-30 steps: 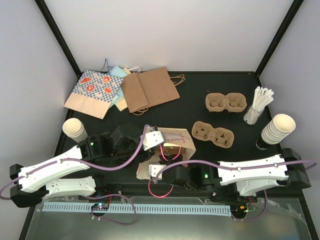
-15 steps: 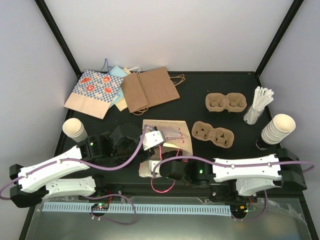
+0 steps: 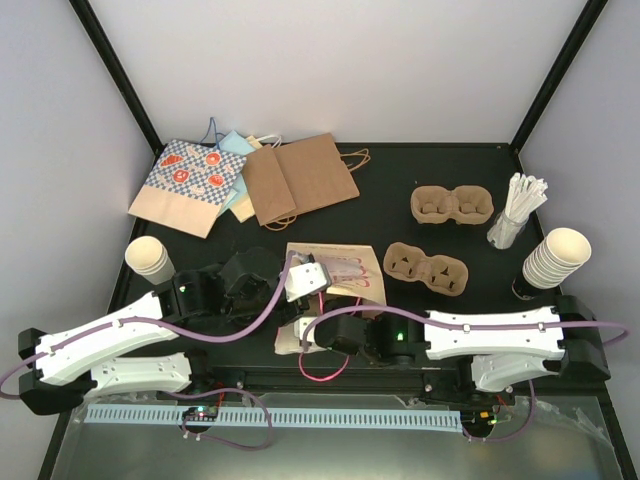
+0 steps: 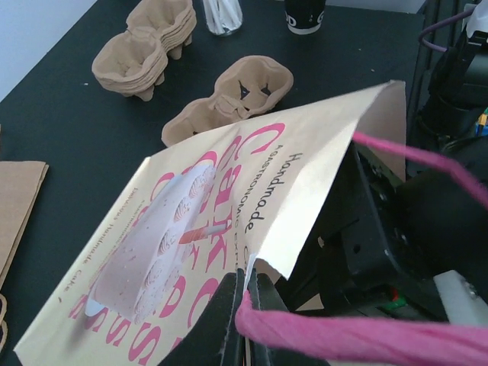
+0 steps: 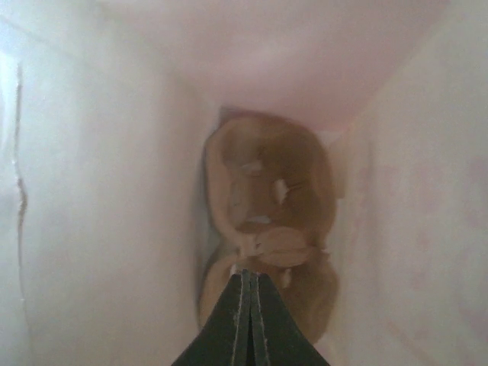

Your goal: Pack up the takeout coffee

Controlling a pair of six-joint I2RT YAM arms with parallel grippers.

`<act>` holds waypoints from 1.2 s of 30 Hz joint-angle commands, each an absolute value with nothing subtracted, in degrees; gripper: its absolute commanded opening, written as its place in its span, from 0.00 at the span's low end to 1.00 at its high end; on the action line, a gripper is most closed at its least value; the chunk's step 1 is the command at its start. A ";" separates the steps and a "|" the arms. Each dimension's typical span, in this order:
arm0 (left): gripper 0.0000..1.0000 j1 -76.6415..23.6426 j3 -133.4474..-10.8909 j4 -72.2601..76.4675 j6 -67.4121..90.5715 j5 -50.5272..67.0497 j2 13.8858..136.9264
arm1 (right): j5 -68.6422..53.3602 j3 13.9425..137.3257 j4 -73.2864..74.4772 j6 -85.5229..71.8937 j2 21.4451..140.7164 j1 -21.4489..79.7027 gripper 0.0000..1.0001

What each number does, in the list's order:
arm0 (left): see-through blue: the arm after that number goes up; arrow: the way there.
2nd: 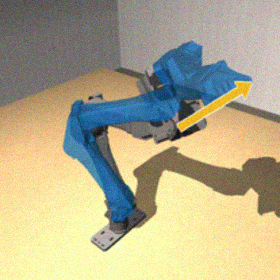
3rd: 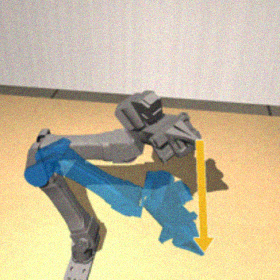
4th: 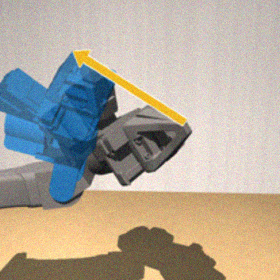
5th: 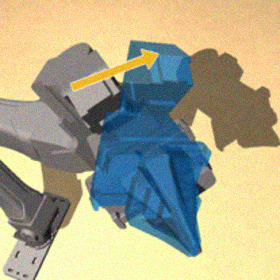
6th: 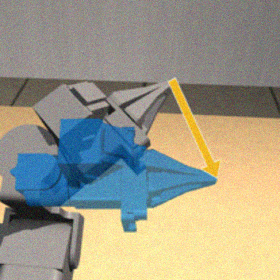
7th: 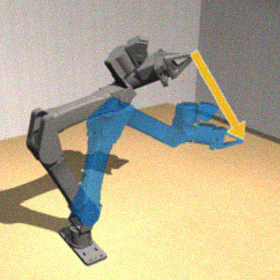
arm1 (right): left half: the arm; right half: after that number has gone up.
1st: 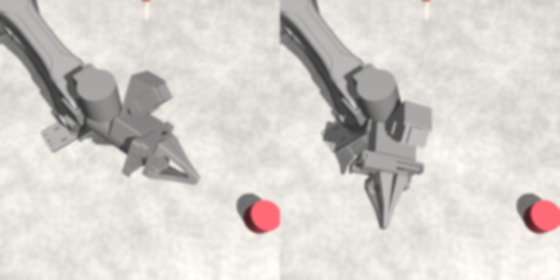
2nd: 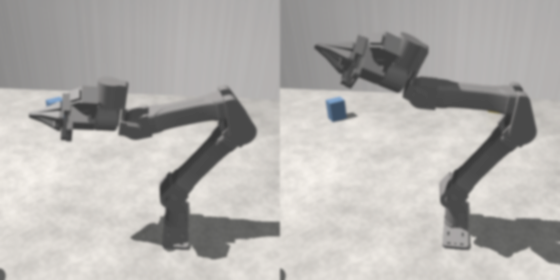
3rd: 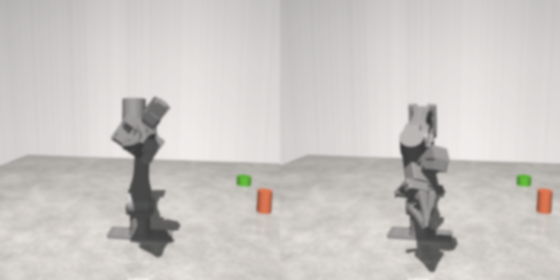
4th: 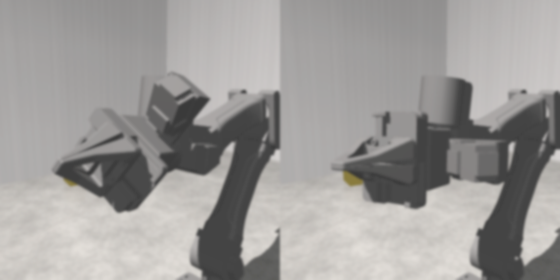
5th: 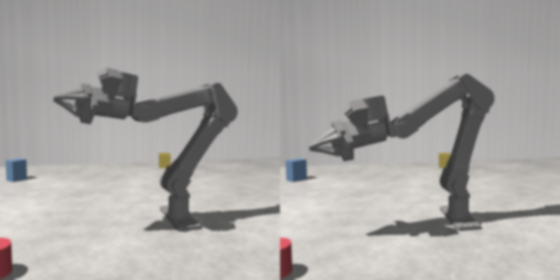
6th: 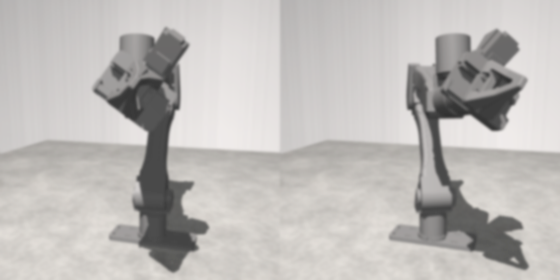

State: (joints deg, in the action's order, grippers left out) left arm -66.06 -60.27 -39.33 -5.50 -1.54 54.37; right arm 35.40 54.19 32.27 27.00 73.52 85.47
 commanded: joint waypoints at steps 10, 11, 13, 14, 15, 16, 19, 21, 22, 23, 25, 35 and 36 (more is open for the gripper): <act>0.02 -67.59 -61.29 -37.62 -5.95 -4.09 56.17 | 33.01 62.98 41.28 26.79 72.36 85.07 0.01; 0.01 -67.52 -61.45 -37.86 -6.05 -5.28 56.09 | 32.52 63.06 42.02 26.39 72.27 85.08 0.01; 0.01 -67.58 -61.75 -38.45 -6.06 -6.98 56.18 | 30.46 63.42 44.27 24.99 72.19 85.08 0.01; 0.02 -67.59 -61.95 -38.64 -6.06 -7.63 56.26 | 29.69 63.45 45.18 24.59 72.12 85.08 0.02; 0.02 -67.59 -62.08 -38.88 -6.17 -7.94 56.37 | 29.07 63.46 45.78 24.08 72.08 85.03 0.05; 0.02 -67.59 -62.13 -38.99 -6.37 -8.06 56.46 | 28.48 63.46 46.21 23.64 71.99 85.08 0.10; 0.02 -67.58 -62.14 -38.93 -6.50 -8.09 56.68 | 27.43 64.09 47.30 22.85 71.90 85.08 0.18; 0.02 -67.59 -62.15 -39.00 -6.59 -8.16 56.83 | 27.10 65.13 48.02 22.30 71.97 85.08 0.22; 0.02 -67.59 -62.14 -39.09 -6.59 -8.22 56.85 | 26.77 65.81 48.44 22.13 71.89 85.08 0.25; 0.02 -67.58 -62.14 -39.11 -6.54 -8.40 56.86 | 26.43 66.52 49.08 21.88 71.91 85.08 0.27; 0.02 -67.58 -62.14 -39.43 -6.51 -8.88 56.91 | 26.24 67.62 50.10 21.32 71.77 85.08 0.29; 0.02 -67.52 -62.05 -39.65 -6.51 -8.07 56.85 | 28.30 69.41 50.70 22.57 70.23 85.08 0.33; 0.02 -67.58 -62.05 -39.56 -6.50 -7.96 56.91 | 28.63 69.51 50.36 23.04 70.48 85.08 0.32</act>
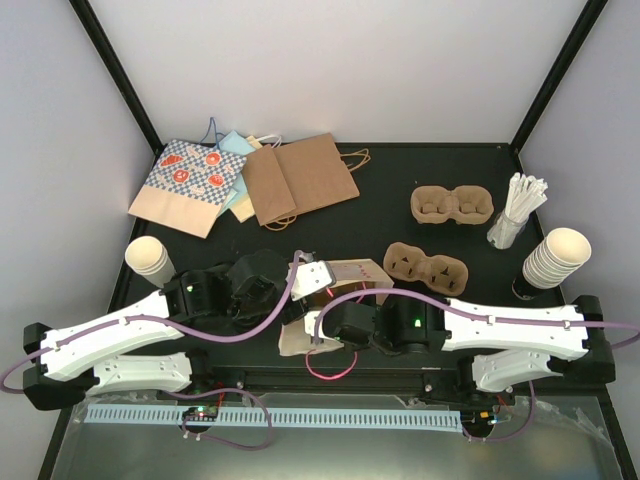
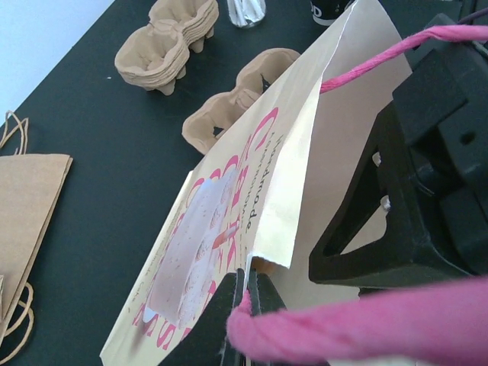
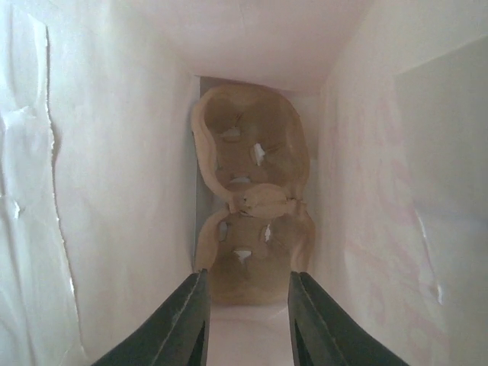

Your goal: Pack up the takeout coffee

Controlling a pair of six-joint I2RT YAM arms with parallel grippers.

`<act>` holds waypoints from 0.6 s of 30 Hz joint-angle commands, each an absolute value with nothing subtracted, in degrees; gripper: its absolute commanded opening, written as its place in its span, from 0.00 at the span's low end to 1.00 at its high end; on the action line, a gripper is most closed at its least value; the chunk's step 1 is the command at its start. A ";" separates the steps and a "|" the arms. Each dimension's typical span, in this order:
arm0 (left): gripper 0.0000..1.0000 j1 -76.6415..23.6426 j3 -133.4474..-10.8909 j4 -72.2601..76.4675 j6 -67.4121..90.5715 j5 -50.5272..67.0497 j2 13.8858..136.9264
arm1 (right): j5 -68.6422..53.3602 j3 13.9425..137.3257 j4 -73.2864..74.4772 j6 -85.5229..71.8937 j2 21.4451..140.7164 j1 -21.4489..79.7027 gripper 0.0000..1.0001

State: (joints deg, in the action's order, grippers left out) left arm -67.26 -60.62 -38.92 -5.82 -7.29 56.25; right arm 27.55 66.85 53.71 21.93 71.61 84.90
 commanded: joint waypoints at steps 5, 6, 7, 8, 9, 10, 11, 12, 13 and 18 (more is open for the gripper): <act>0.02 -67.59 -62.31 -39.31 -6.29 -7.73 56.78 | 31.10 68.42 47.41 26.05 71.85 85.03 0.02; 0.02 -67.59 -62.31 -39.21 -6.21 -7.81 56.73 | 31.42 68.04 46.87 26.50 72.26 85.03 0.01; 0.02 -67.59 -62.31 -39.14 -6.04 -7.82 56.70 | 31.75 67.77 46.51 26.85 72.75 84.95 0.01; 0.02 -67.57 -62.34 -39.14 -5.92 -7.78 56.61 | 31.88 67.64 46.25 27.09 73.22 84.82 0.01; 0.02 -67.59 -62.39 -39.17 -5.77 -7.82 56.47 | 31.97 67.47 45.93 27.40 73.72 84.77 0.01; 0.02 -67.59 -62.36 -39.12 -5.60 -8.01 56.31 | 32.22 67.12 45.19 27.68 74.17 84.61 0.01; 0.01 -67.59 -62.32 -39.02 -5.42 -8.14 56.25 | 32.39 66.54 44.27 28.01 74.49 84.47 0.01; 0.02 -67.59 -62.32 -38.95 -5.37 -8.17 56.15 | 32.43 65.94 43.15 28.54 74.72 84.19 0.01; 0.02 -67.59 -62.31 -38.87 -5.34 -8.10 56.00 | 32.40 65.39 42.13 28.88 74.91 83.93 0.01; 0.02 -67.55 -62.31 -38.43 -5.36 -7.93 55.57 | 32.98 62.76 38.50 30.96 76.44 82.28 0.01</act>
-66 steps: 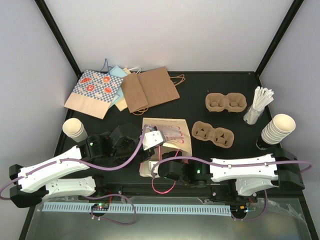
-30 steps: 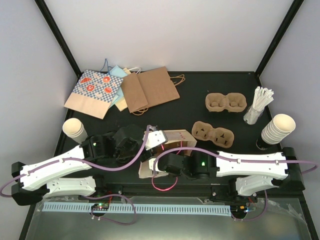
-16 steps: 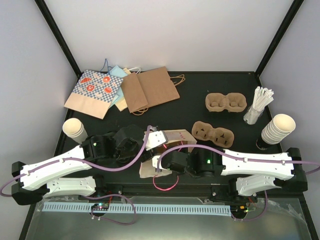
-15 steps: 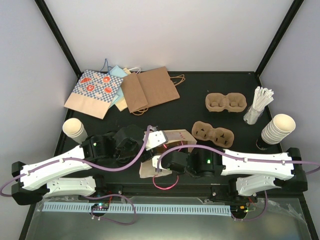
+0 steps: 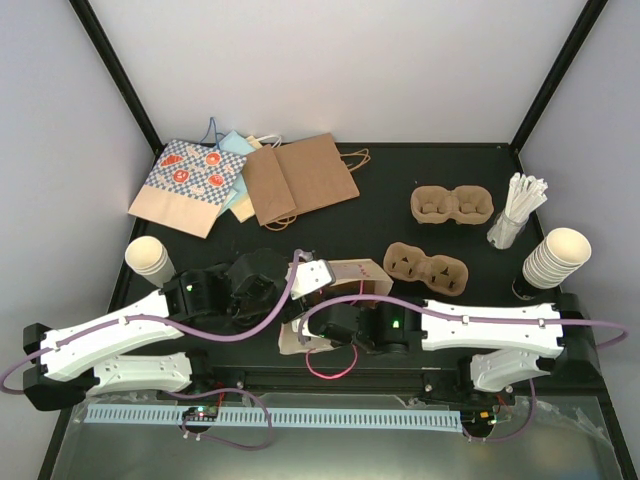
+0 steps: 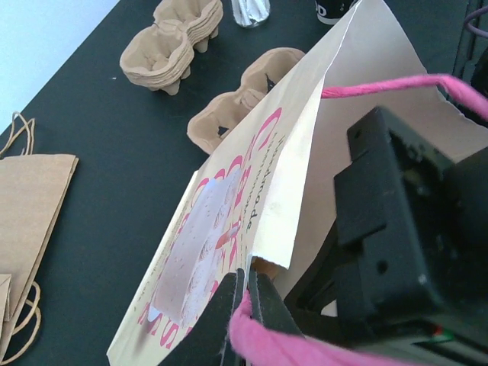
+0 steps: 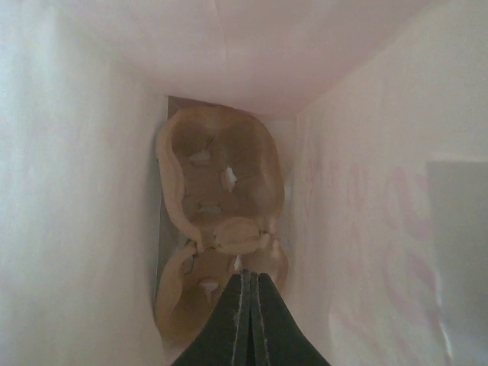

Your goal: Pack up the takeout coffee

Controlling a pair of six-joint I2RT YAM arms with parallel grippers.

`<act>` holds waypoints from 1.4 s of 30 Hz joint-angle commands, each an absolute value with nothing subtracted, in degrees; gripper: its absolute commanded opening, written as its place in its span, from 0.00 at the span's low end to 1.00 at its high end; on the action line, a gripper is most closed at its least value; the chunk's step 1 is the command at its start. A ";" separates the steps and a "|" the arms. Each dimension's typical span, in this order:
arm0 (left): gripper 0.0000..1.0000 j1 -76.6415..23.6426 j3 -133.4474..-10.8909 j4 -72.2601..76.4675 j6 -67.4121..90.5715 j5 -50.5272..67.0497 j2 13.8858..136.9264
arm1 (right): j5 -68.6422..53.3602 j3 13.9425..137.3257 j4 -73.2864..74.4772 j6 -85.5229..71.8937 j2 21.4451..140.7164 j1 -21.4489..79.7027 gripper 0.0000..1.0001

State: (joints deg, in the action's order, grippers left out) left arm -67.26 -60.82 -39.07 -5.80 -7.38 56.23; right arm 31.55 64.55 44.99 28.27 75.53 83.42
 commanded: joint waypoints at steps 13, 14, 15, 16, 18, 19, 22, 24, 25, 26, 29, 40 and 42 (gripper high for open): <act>0.01 -67.57 -62.95 -38.14 -5.34 -9.59 54.49 | 32.17 53.43 32.17 32.89 78.94 81.82 0.01; 0.02 -67.56 -63.15 -38.36 -5.45 -9.46 54.49 | 32.01 52.89 31.84 32.58 79.07 81.82 0.01; 0.02 -67.58 -63.33 -38.64 -5.86 -9.11 54.49 | 31.93 52.45 31.45 32.30 79.17 81.80 0.01; 0.02 -67.57 -63.43 -38.85 -6.13 -8.61 54.42 | 31.84 52.07 31.04 32.02 79.30 81.70 0.01; 0.02 -67.59 -63.38 -39.01 -6.49 -7.20 54.33 | 31.33 51.77 30.46 31.32 79.55 81.02 0.01; 0.01 -67.58 -63.25 -38.95 -6.57 -6.35 54.32 | 31.11 51.89 30.57 30.89 79.89 80.38 0.01; 0.01 -67.67 -62.49 -38.43 -6.39 -4.52 54.15 | 31.56 52.27 30.98 30.13 82.01 78.60 0.01; 0.02 -67.75 -61.81 -38.09 -5.73 -3.93 54.06 | 32.06 52.55 30.94 29.78 83.23 77.80 0.01; 0.02 -67.94 -61.57 -38.06 -5.39 -3.81 54.01 | 32.14 52.56 30.67 29.60 83.63 77.40 0.01; 0.02 -68.08 -61.39 -38.01 -5.01 -3.85 54.00 | 32.12 52.41 30.15 29.54 84.00 77.19 0.01; 0.01 -68.45 -61.09 -37.84 -4.59 -4.01 53.63 | 31.85 51.81 28.61 30.24 85.26 77.00 0.01; 0.02 -69.02 -60.44 -37.33 -4.83 -0.44 50.00 | 35.65 49.64 20.60 31.11 92.55 72.97 0.01; 0.02 -69.24 -59.40 -36.68 -4.77 0.13 48.87 | 36.37 48.60 18.03 31.71 93.55 72.60 0.01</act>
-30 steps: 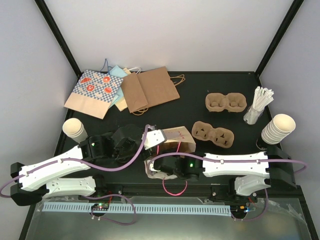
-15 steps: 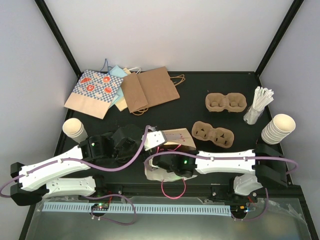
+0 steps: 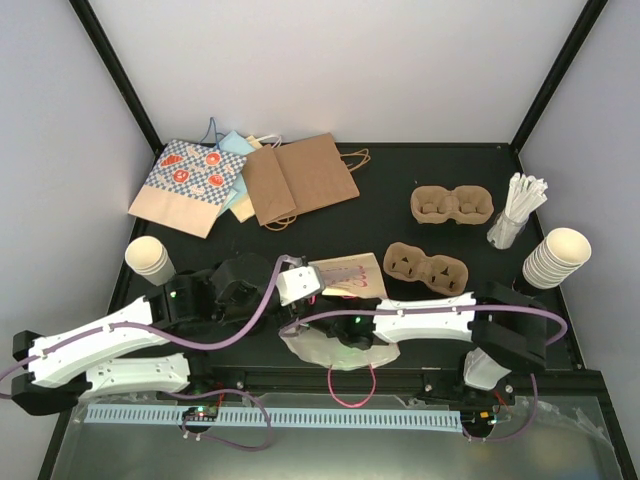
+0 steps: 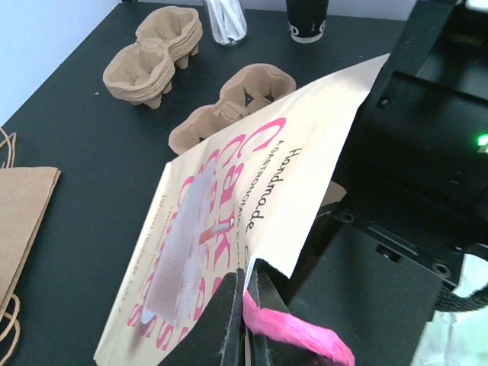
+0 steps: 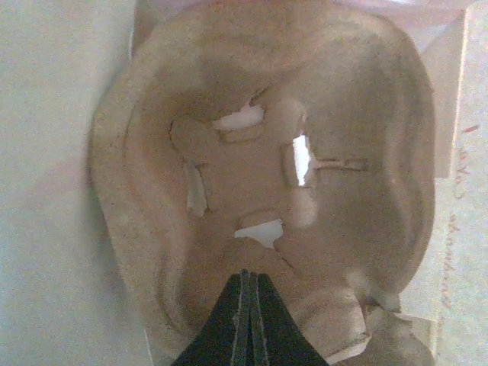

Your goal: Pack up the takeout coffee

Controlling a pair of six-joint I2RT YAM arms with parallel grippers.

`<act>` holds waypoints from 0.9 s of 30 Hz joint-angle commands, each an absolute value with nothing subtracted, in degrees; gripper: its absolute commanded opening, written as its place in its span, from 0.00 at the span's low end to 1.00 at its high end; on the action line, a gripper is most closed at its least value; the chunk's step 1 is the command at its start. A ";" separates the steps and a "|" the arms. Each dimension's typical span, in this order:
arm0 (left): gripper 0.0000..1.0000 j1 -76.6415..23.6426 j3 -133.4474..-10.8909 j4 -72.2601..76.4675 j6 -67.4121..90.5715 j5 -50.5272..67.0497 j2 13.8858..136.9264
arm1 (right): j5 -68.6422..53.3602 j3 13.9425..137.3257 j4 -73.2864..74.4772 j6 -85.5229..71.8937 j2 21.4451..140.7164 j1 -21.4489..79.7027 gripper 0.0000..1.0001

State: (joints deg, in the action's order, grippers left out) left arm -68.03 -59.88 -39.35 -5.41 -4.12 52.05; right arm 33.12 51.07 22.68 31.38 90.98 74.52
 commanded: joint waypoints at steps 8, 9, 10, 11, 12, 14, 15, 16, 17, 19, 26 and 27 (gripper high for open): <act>0.02 -69.61 -57.50 -36.91 -5.87 -4.55 48.91 | 38.17 49.40 12.38 33.67 88.37 72.93 0.01; 0.01 -69.61 -57.05 -36.77 -5.89 -5.48 49.14 | 37.81 49.59 12.47 34.34 87.41 73.19 0.01; 0.02 -69.61 -56.52 -36.59 -5.95 -6.28 49.27 | 37.65 49.65 12.69 34.90 86.42 73.65 0.01; 0.02 -69.61 -56.11 -36.50 -5.96 -6.99 49.38 | 37.54 49.78 13.38 35.25 85.69 74.07 0.01; 0.01 -69.61 -55.75 -36.43 -5.91 -7.37 49.44 | 37.53 49.94 14.32 35.28 85.09 74.47 0.01; 0.02 -69.61 -55.09 -36.06 -5.77 -7.28 49.48 | 37.95 50.34 16.40 34.94 84.38 75.04 0.01; 0.02 -69.59 -54.64 -35.83 -5.60 -7.09 49.48 | 38.38 50.50 17.34 34.35 84.19 75.29 0.01; 0.01 -69.56 -54.29 -35.57 -5.42 -7.04 49.48 | 38.75 50.68 18.42 33.71 84.08 75.37 0.01; 0.02 -69.56 -53.80 -35.12 -5.37 -7.01 49.56 | 38.82 50.92 19.43 32.83 83.91 75.49 0.01; 0.02 -69.61 -53.02 -34.54 -5.28 -7.61 49.78 | 37.54 51.60 22.26 30.61 83.56 75.78 0.01; 0.02 -69.46 -53.95 -34.66 -5.45 -14.13 50.99 | 31.48 54.12 30.37 24.91 80.30 77.40 0.01; 0.02 -69.36 -54.16 -34.47 -6.09 -14.86 51.24 | 31.46 54.32 31.26 24.61 79.95 77.90 0.01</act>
